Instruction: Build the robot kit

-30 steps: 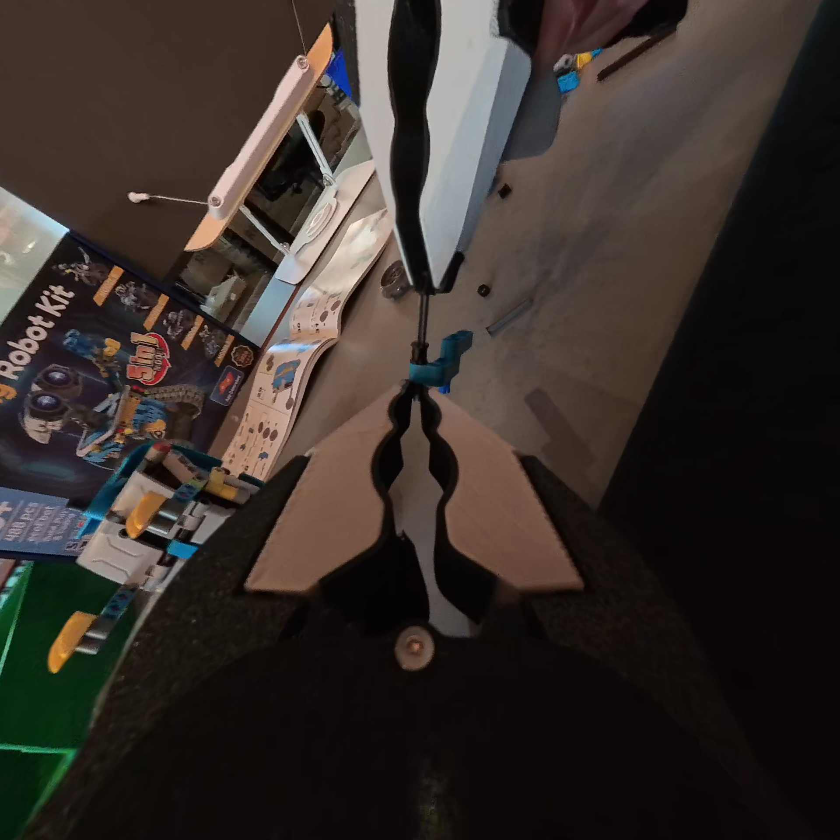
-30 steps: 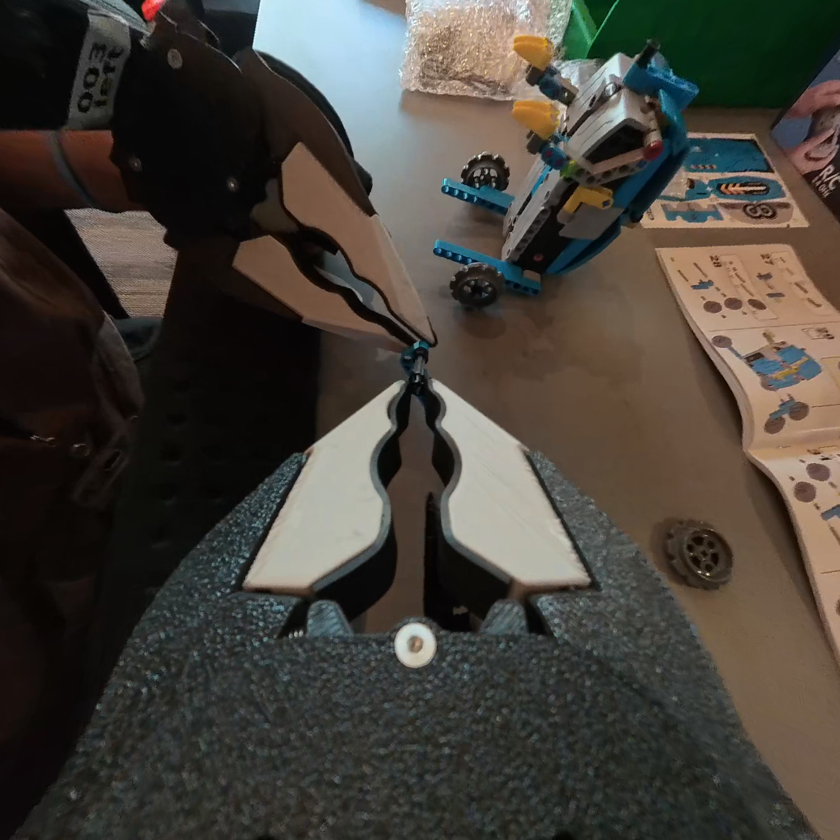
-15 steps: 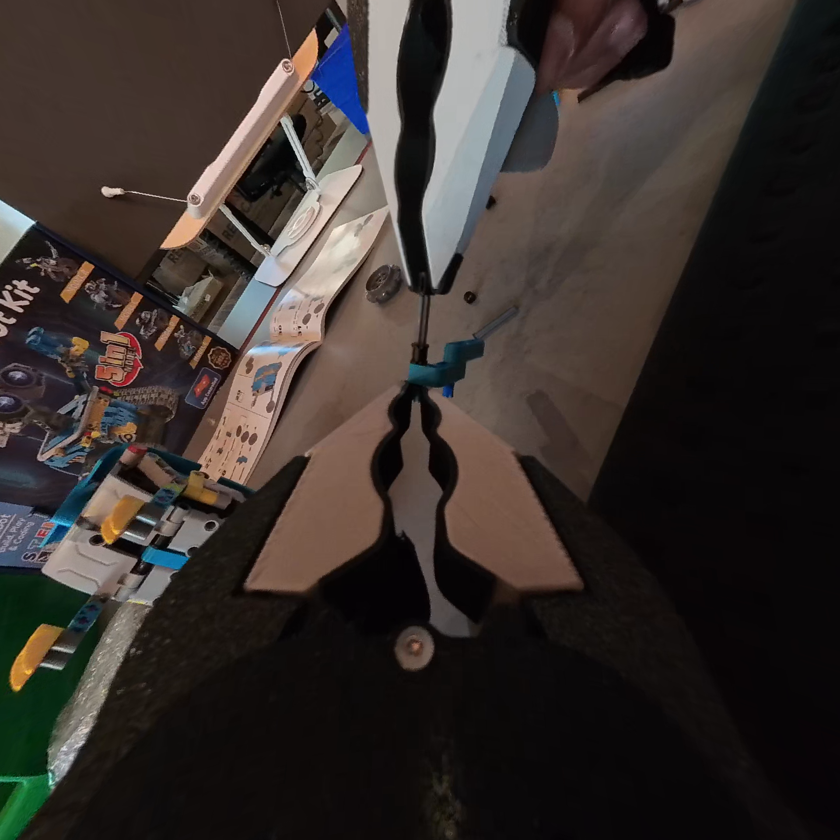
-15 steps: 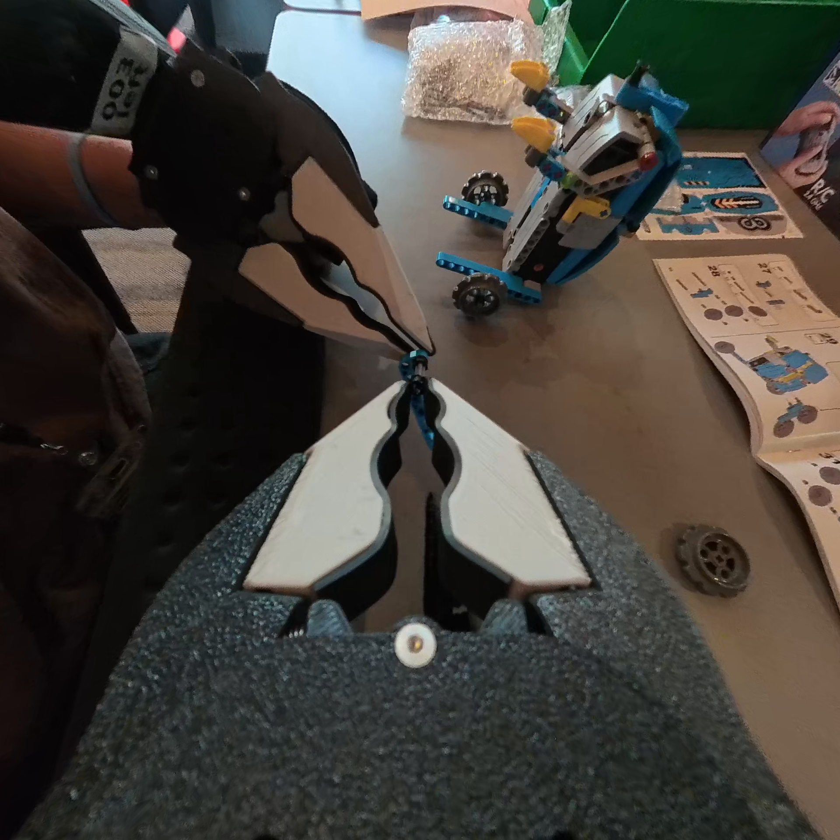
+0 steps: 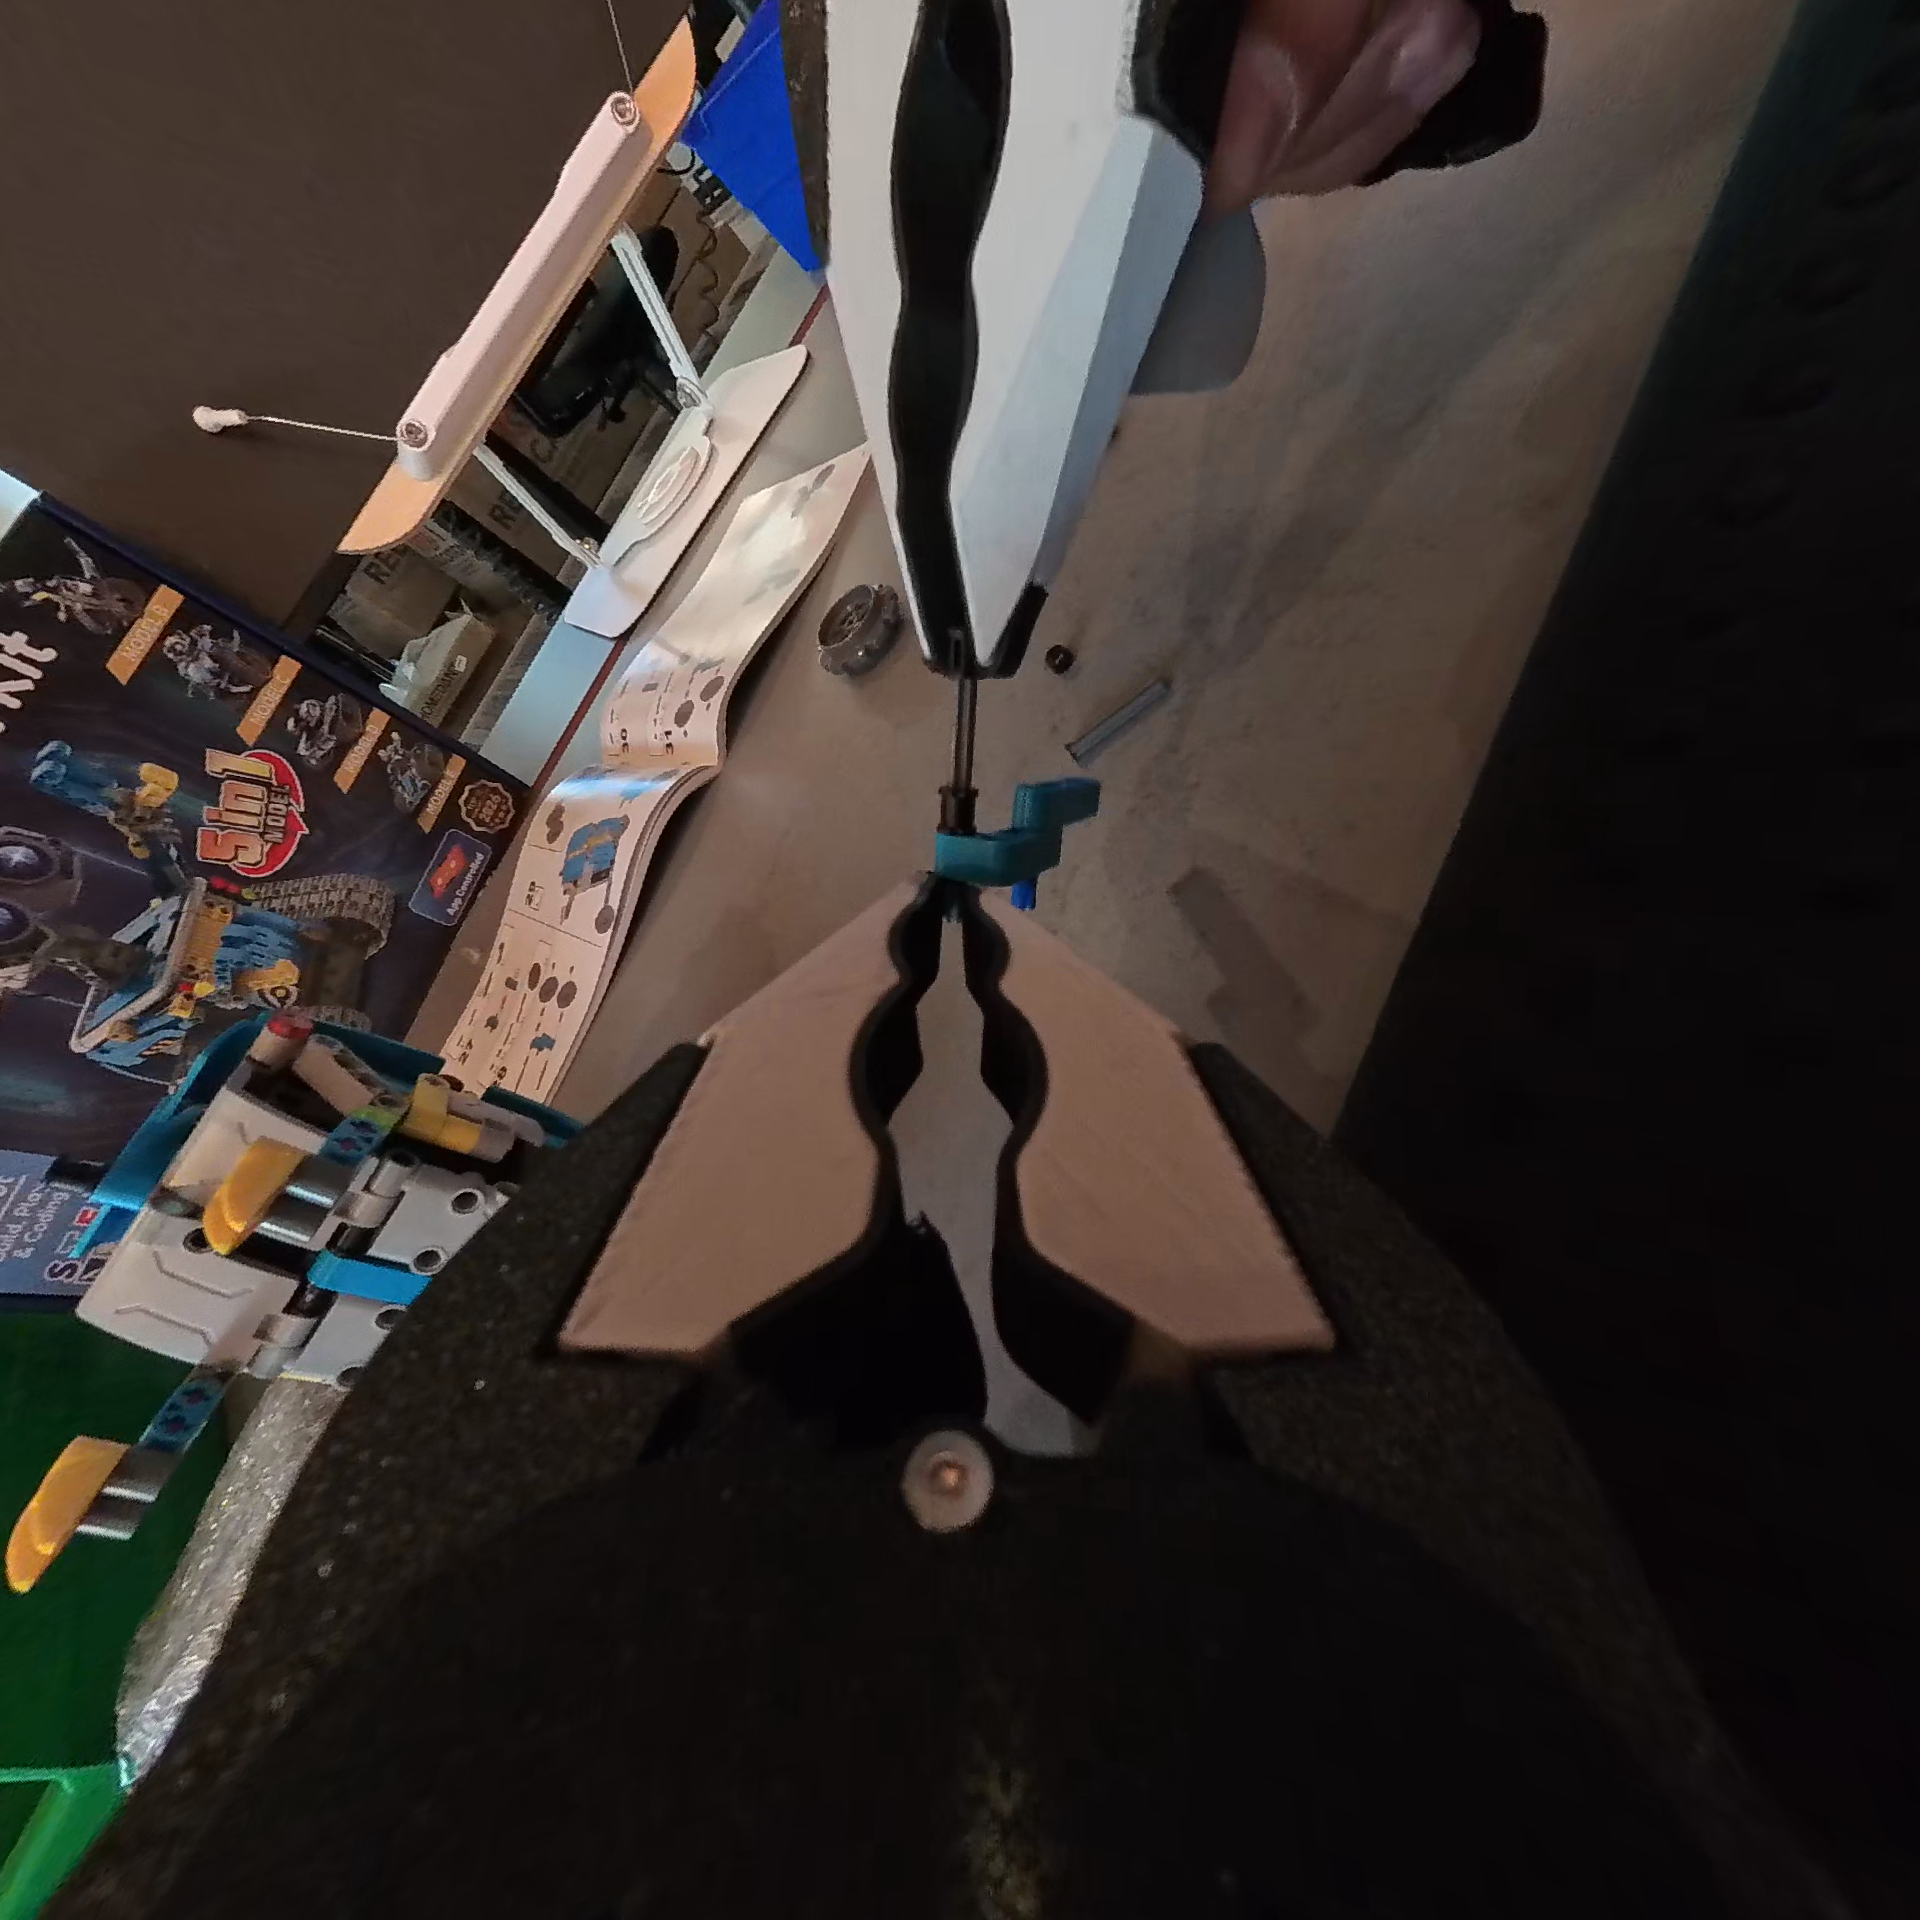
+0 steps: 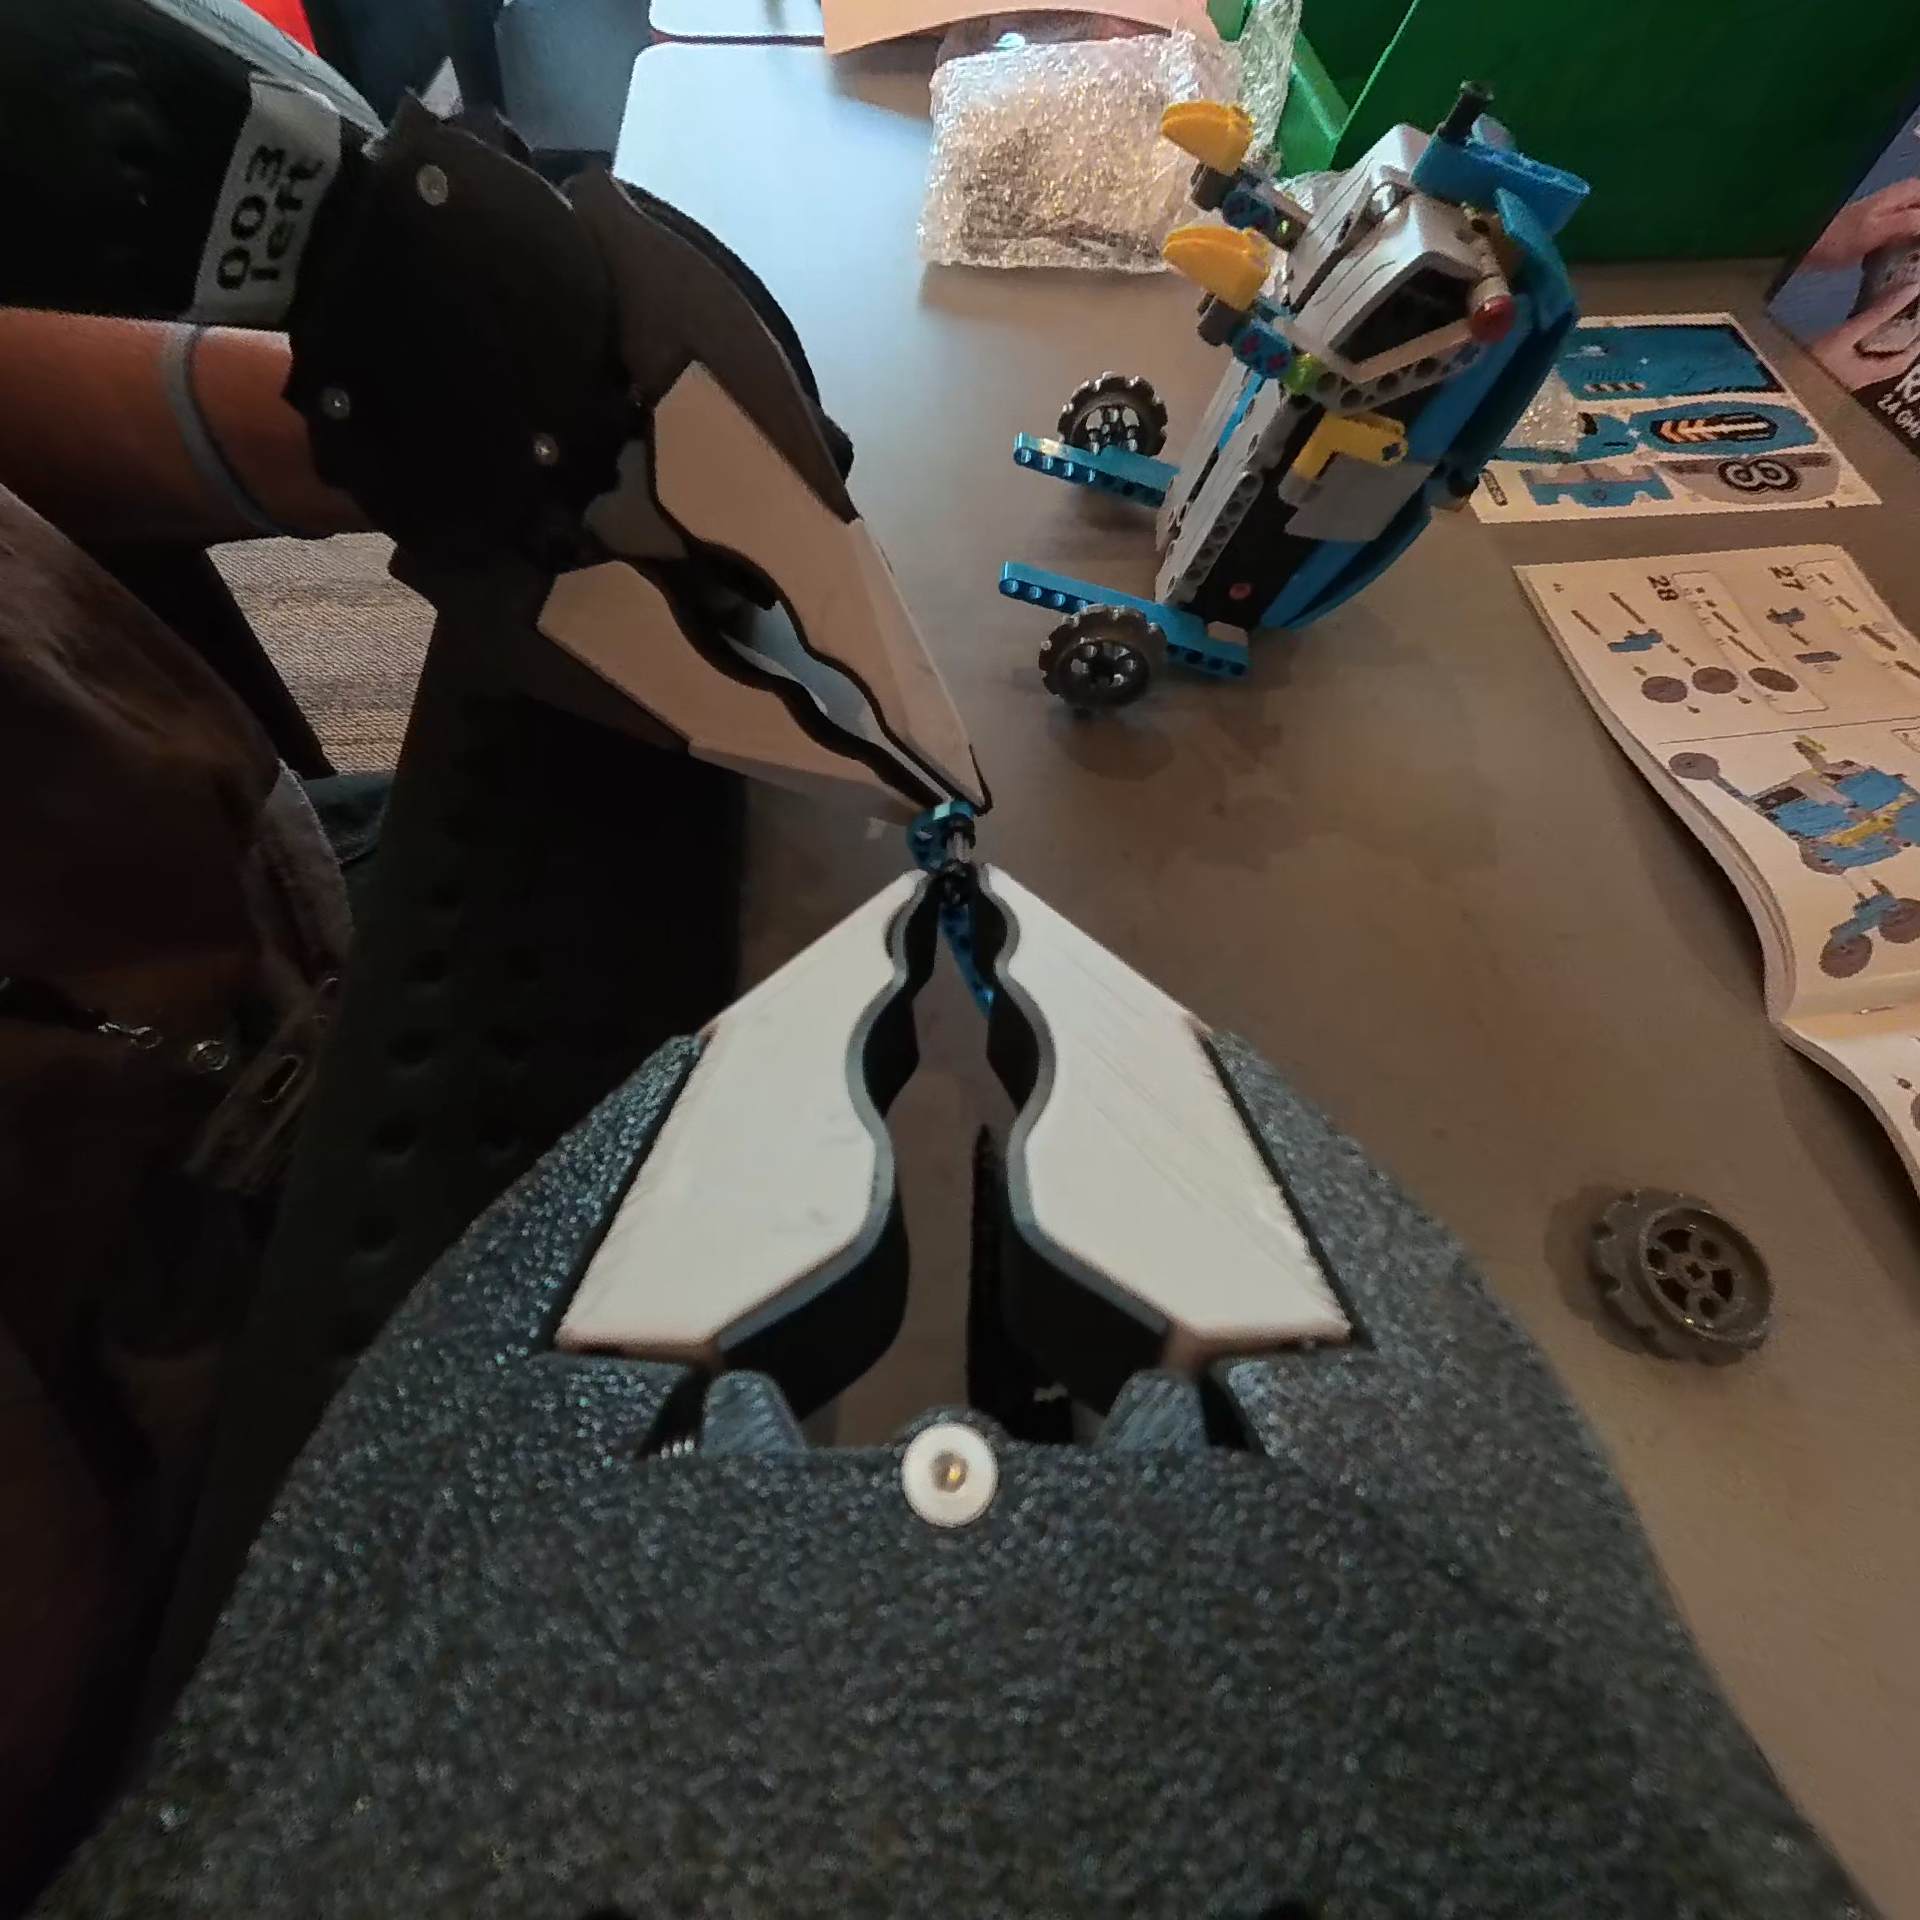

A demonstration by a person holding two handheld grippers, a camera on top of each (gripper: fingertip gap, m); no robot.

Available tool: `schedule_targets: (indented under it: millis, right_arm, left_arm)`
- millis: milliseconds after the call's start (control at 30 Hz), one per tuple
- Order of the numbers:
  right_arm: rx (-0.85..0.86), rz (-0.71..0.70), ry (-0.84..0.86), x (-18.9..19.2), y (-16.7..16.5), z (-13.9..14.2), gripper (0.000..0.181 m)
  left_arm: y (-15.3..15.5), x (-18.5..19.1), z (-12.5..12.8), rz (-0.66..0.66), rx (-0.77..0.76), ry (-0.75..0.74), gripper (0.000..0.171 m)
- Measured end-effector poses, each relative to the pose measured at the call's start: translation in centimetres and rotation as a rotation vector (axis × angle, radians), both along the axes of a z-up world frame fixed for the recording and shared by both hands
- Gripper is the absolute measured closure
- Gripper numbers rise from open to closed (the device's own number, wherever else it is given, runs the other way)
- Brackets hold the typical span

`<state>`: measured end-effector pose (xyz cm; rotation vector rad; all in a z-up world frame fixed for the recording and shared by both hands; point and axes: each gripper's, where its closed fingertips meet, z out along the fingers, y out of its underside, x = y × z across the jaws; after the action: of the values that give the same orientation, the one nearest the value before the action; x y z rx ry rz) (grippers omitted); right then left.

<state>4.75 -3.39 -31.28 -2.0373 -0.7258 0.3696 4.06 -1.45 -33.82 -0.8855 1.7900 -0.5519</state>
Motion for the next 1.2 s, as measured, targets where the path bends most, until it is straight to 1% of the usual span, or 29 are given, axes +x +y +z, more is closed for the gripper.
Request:
schedule_targets:
  millis: [67,167,300,667,733,833,900,967,1033,1200]
  right_arm:
    - [-0.01,-0.009,-0.01,0.2,0.1,-0.3,0.175]
    - [-0.018,-0.001,0.038,0.1,0.1,-0.2,0.175]
    - [-0.026,0.003,0.049,0.2,0.1,-0.4,0.175]
    - [-0.004,0.001,0.103,0.5,0.4,-0.9,0.175]
    - [0.007,0.009,0.156,0.5,0.4,-0.8,0.175]
    - [0.034,0.061,0.314,0.0,0.2,0.3,0.175]
    - [0.044,0.076,0.354,-0.2,0.2,0.6,0.175]
    - [0.056,0.079,0.353,-0.2,0.2,0.7,0.175]
    - [0.078,0.065,0.314,0.0,0.3,0.6,0.175]
    - [0.094,0.01,0.212,0.5,0.5,-0.3,0.175]
  left_arm:
    - [0.1,0.0,-0.1,0.004,0.004,0.004,0.17]
    - [0.0,0.0,-0.1,0.002,0.004,0.003,0.17]
    - [0.0,0.0,-0.2,0.002,0.005,0.009,0.17]
    - [0.2,0.0,-0.2,0.009,-0.005,0.015,0.17]
    - [0.2,0.0,-0.1,0.007,-0.016,0.01,0.17]
    - [0.0,0.0,0.2,-0.008,-0.039,-0.004,0.17]
    - [0.0,0.0,0.4,-0.013,-0.065,-0.007,0.17]
    - [0.0,-0.1,0.5,-0.018,-0.083,-0.011,0.17]
    - [0.0,0.0,0.5,-0.017,-0.088,-0.006,0.17]
    - [0.2,0.1,0.1,0.003,-0.053,0.006,0.17]
